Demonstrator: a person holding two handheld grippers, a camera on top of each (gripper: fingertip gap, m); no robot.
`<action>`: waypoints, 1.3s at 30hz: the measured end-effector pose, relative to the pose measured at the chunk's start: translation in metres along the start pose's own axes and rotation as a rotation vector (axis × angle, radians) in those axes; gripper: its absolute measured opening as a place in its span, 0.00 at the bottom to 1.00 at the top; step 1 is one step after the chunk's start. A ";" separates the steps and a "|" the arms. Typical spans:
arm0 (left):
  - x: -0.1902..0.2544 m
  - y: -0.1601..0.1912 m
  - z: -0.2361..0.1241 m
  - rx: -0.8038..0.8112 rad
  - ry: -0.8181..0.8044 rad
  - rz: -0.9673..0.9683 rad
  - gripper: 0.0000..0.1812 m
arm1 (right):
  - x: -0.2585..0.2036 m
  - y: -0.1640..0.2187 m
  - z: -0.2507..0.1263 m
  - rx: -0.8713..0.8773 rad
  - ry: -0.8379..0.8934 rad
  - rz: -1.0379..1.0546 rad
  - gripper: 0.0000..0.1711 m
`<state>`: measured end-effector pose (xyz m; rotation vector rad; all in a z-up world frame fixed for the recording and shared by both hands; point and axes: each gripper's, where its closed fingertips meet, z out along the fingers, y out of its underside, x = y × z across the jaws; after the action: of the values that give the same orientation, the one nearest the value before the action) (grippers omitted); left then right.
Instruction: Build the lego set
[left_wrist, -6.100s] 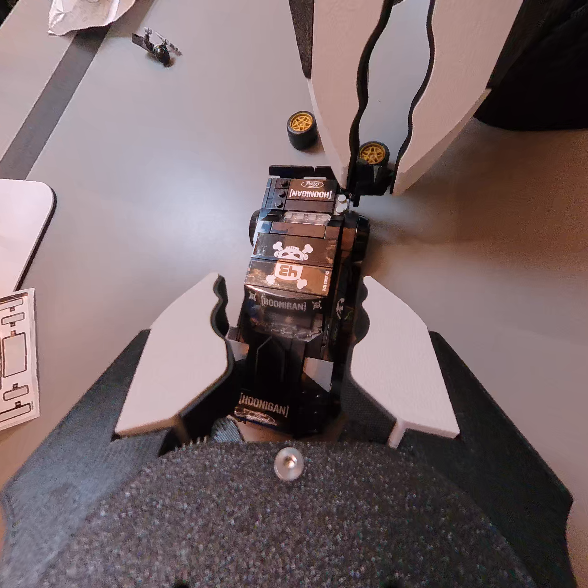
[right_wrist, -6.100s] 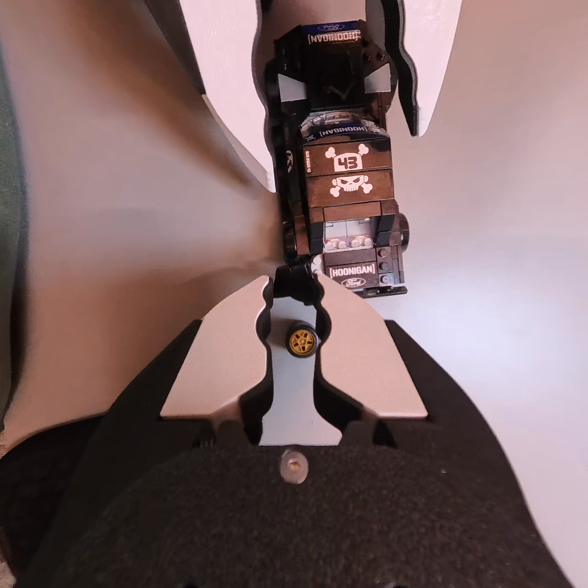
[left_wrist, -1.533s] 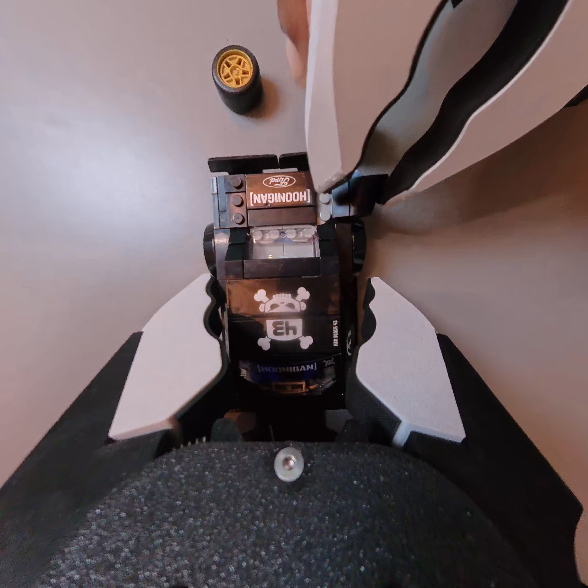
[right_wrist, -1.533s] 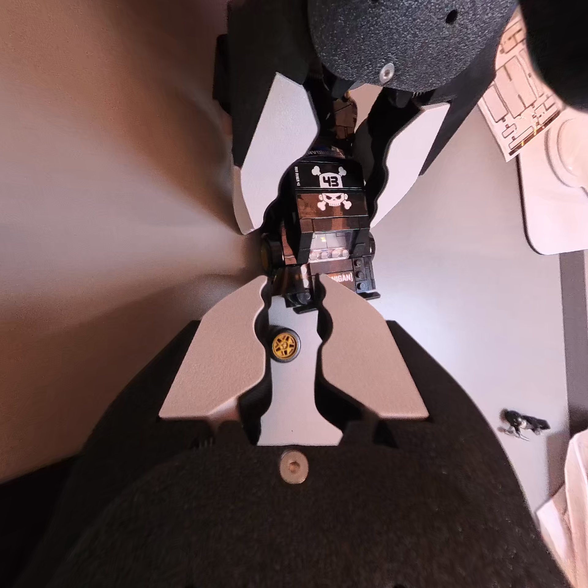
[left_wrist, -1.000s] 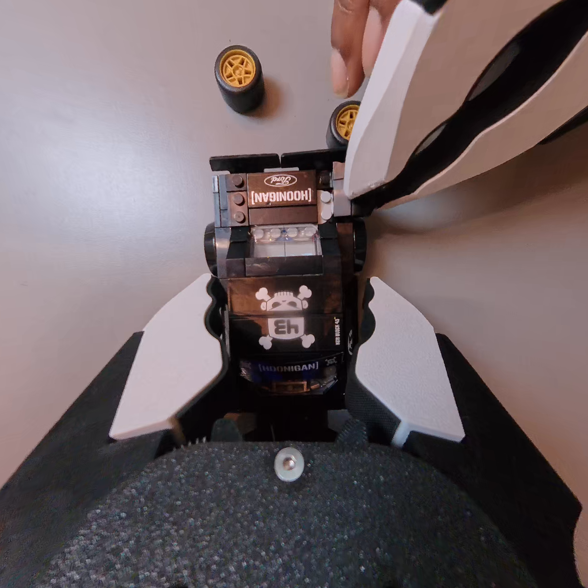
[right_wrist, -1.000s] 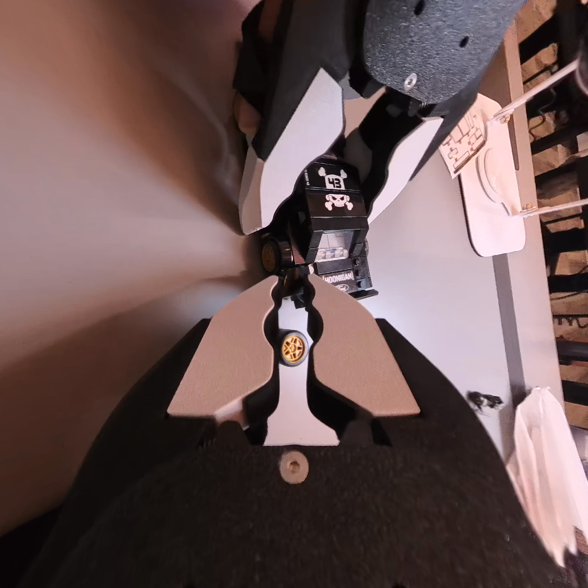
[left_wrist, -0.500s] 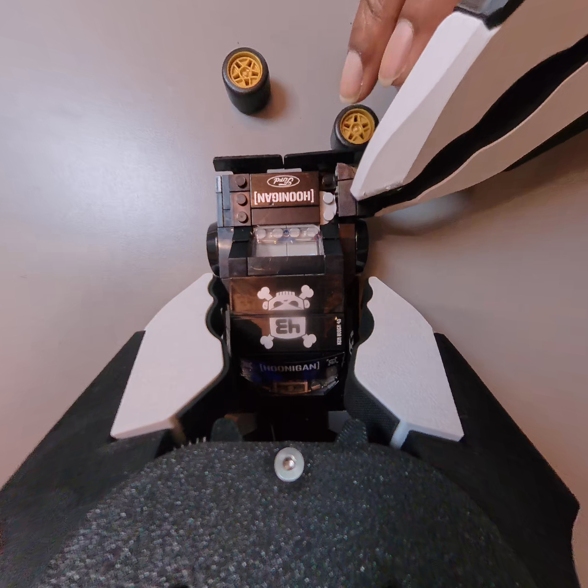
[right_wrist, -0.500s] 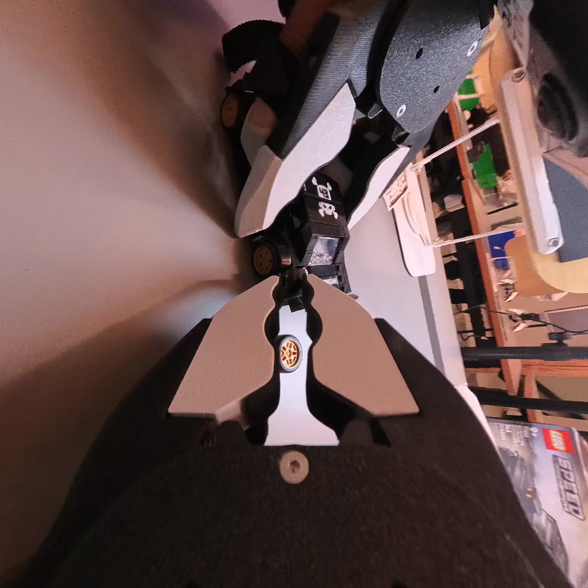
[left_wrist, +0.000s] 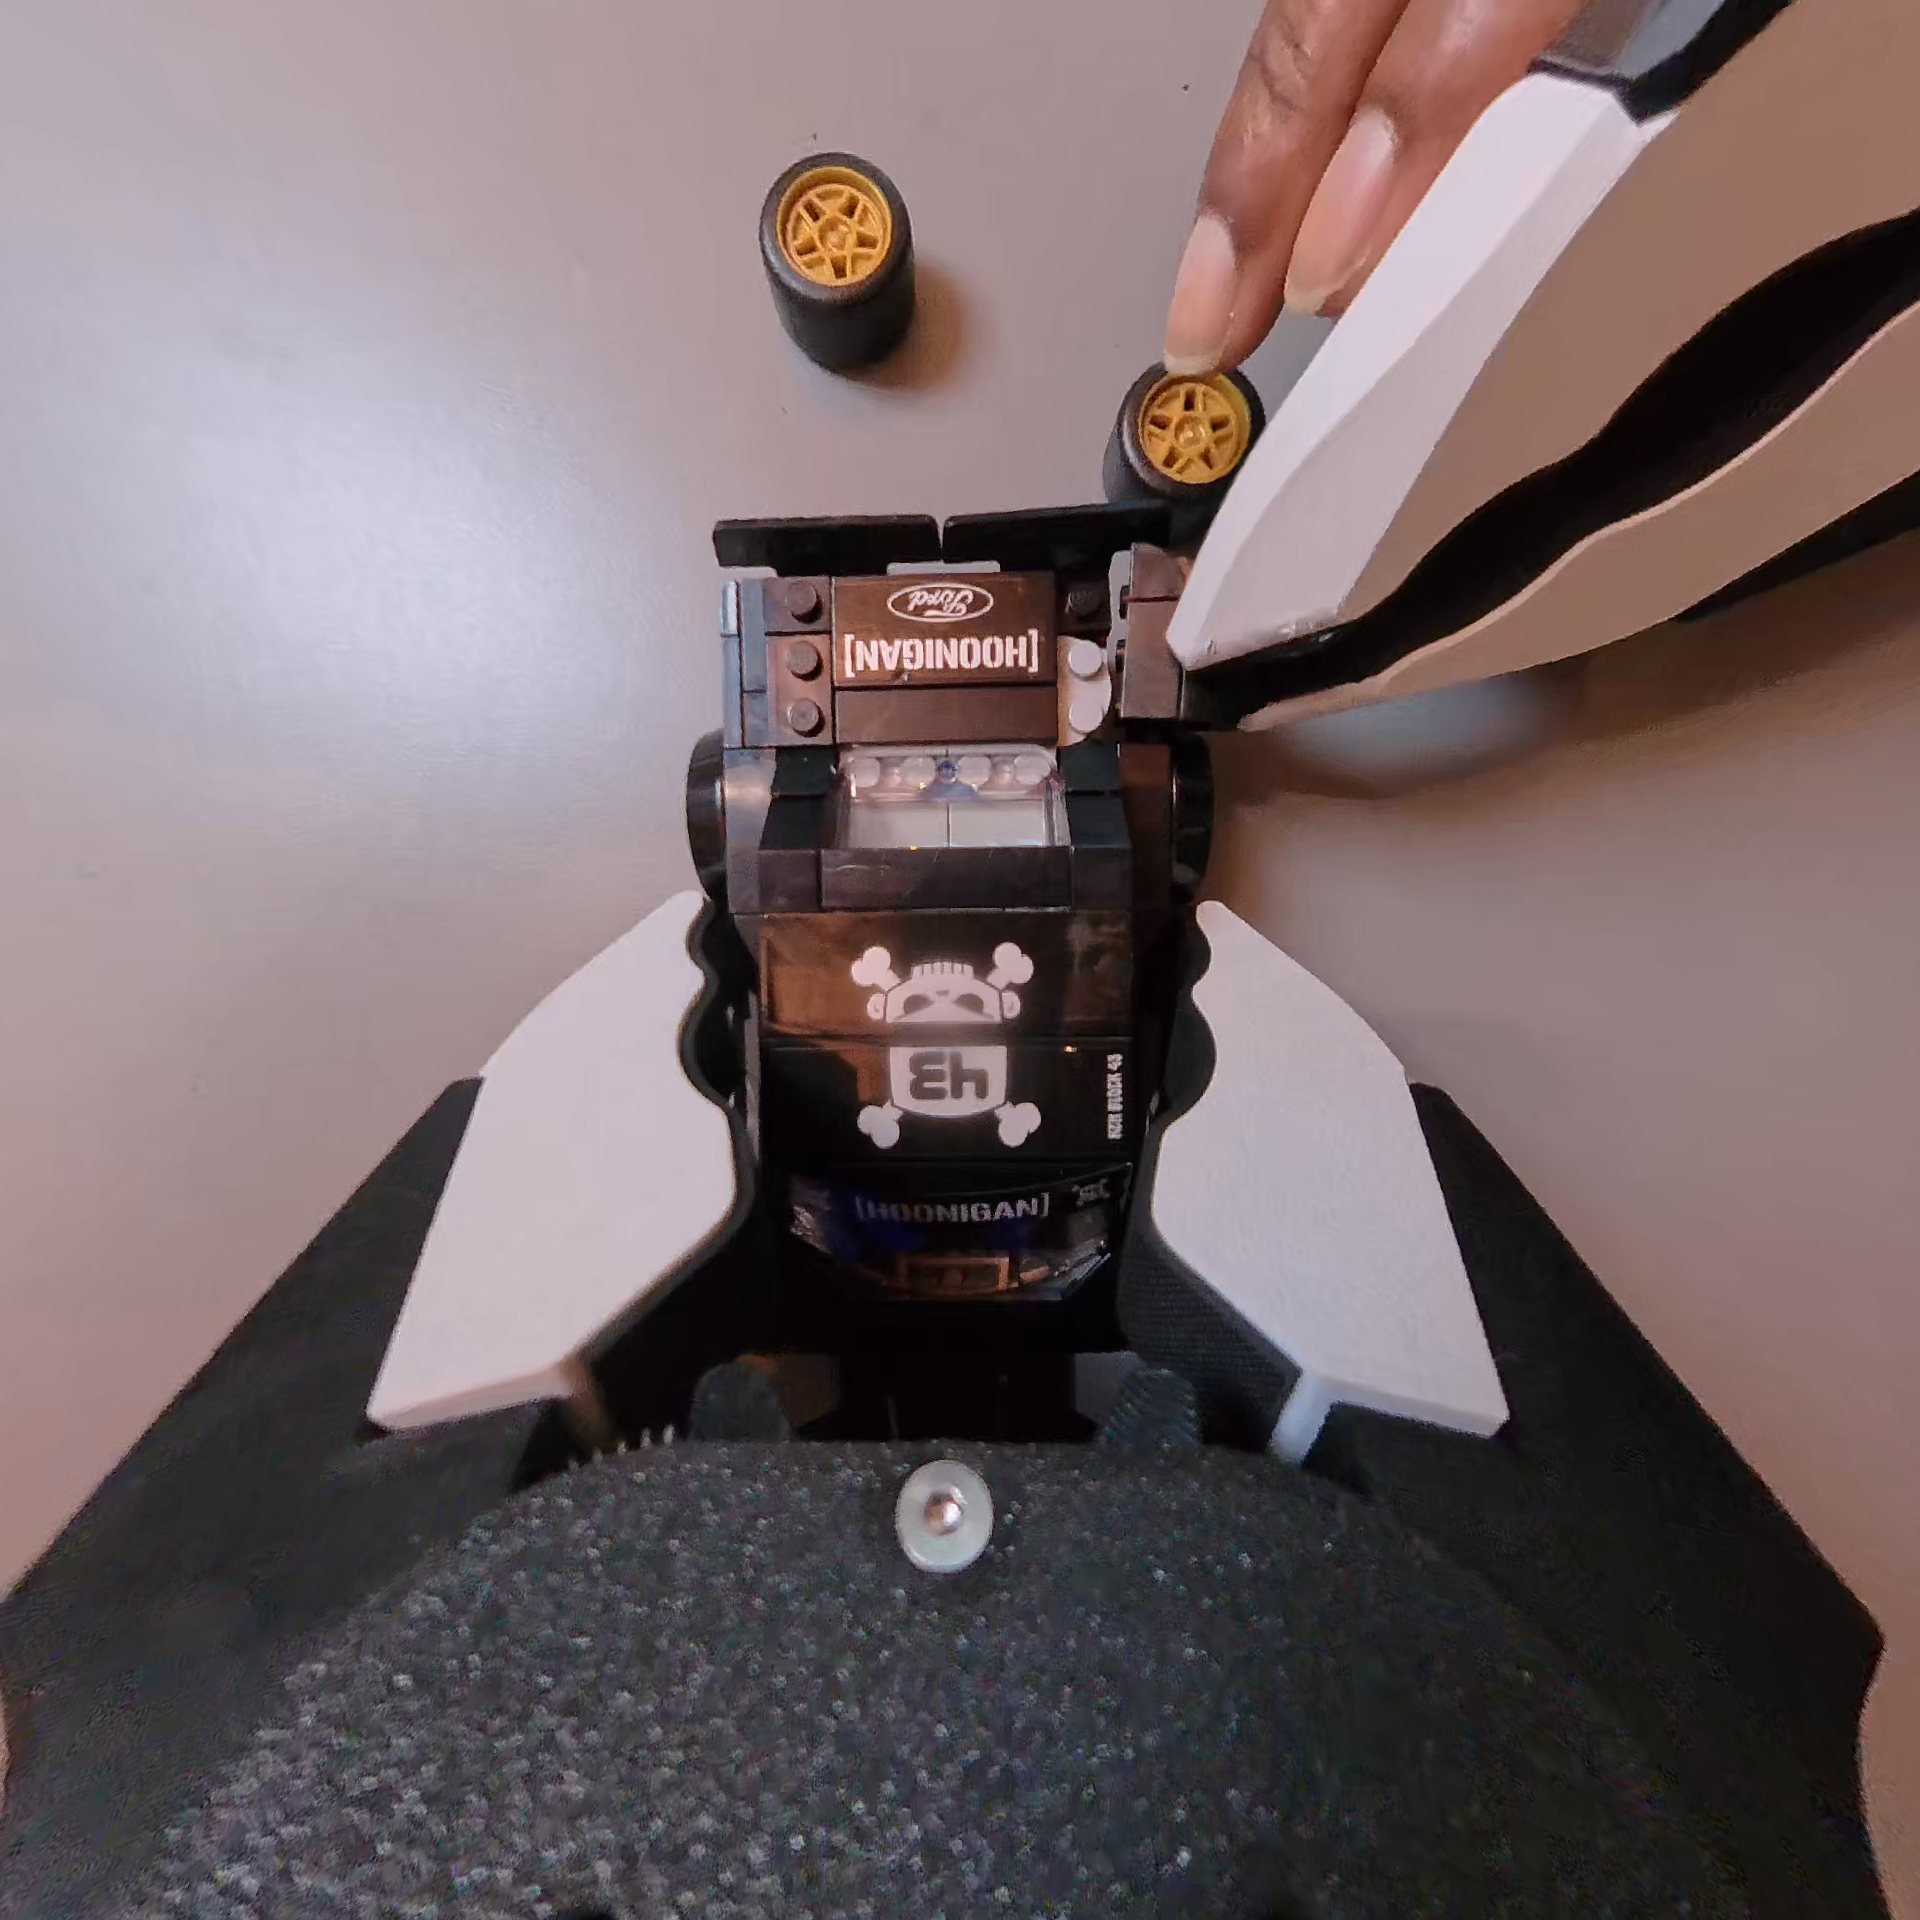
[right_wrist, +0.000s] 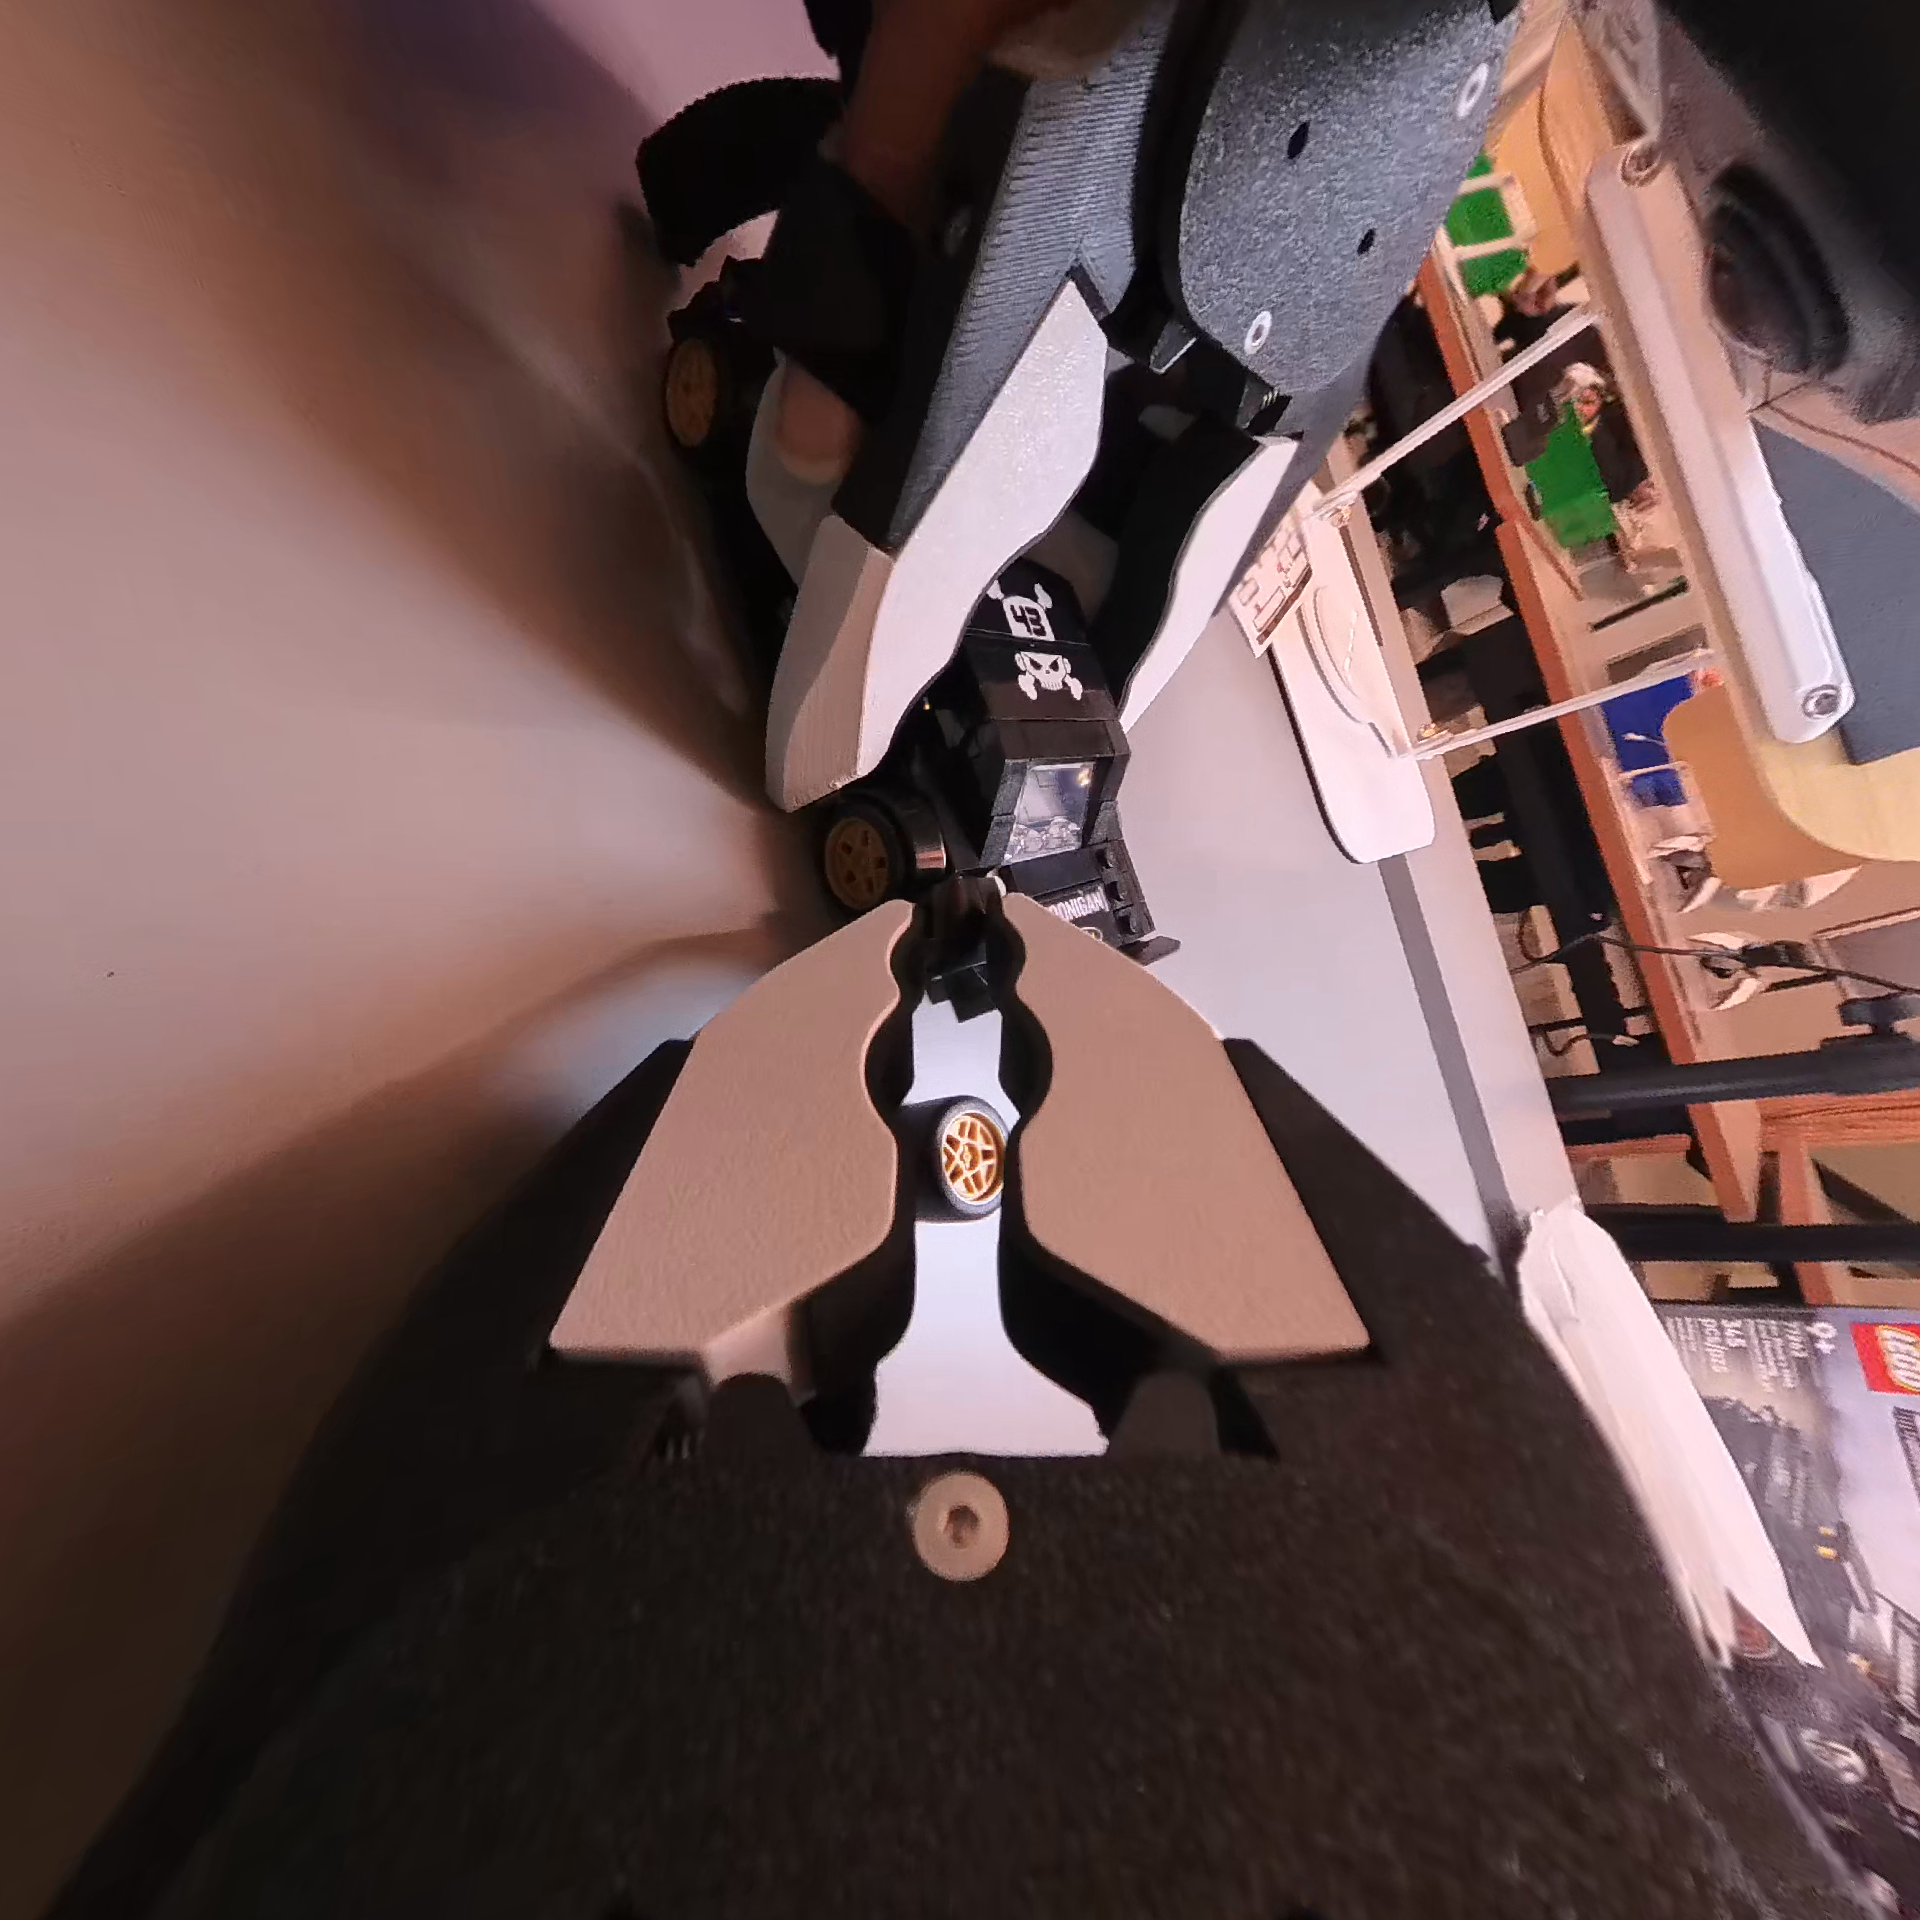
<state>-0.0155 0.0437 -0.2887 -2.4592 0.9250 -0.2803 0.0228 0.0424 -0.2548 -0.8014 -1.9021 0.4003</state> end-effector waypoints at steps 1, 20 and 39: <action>0.000 0.000 0.000 0.001 0.001 0.001 0.45 | 0.000 0.000 0.000 0.003 -0.008 0.006 0.06; 0.000 -0.001 0.000 0.031 0.010 0.003 0.45 | 0.001 0.001 0.001 0.065 -0.040 -0.006 0.08; -0.002 -0.008 -0.011 0.031 0.273 -0.161 0.44 | 0.028 -0.004 0.003 -0.010 -0.103 0.109 0.06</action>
<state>-0.0168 0.0457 -0.2750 -2.5104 0.8220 -0.6949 0.0109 0.0586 -0.2348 -0.9088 -1.9622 0.5082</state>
